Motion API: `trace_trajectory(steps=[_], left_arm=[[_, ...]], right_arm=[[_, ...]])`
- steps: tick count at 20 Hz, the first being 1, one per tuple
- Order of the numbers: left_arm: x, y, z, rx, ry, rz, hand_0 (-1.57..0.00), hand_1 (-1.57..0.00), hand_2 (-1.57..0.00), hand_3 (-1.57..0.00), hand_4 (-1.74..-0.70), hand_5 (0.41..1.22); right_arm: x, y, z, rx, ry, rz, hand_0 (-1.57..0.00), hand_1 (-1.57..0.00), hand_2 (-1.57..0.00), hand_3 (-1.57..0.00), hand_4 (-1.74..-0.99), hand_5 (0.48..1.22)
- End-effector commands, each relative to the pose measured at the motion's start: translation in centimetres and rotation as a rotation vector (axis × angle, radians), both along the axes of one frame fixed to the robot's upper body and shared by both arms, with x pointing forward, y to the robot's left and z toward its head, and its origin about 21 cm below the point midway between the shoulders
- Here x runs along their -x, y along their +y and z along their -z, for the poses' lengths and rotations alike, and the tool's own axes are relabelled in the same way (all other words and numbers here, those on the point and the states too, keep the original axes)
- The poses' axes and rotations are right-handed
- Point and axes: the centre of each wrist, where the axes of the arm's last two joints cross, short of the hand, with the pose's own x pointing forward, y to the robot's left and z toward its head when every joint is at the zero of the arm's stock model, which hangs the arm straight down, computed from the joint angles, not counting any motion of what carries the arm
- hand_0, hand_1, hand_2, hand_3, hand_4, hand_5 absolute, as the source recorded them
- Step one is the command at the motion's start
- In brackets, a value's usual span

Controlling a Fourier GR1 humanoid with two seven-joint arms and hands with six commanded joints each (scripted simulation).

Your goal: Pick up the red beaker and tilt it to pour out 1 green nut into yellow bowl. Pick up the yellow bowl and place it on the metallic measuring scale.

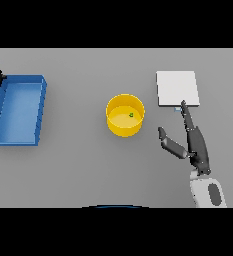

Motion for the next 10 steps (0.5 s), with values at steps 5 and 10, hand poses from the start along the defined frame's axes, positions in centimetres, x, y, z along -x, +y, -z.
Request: trace_trajectory(steps=[5, 10], left_arm=[[0.9, -0.2, 1.6, 0.006, 0.032, -0.032, -1.57, -1.57, -1.57, -1.55, -1.74, 1.039], [2.5, -0.1, 1.4, -0.012, 0.175, 0.075, -1.46, -1.18, -1.19, -1.13, -1.23, 0.803]], right_arm=[[0.3, -0.2, -0.2, 0.006, -0.011, -0.007, 0.00, 0.00, 0.00, 0.00, -1.203, 0.663], [0.4, -0.6, 0.0, -0.004, -0.021, -0.011, 0.00, 0.00, 0.00, 0.00, -1.188, 0.663]])
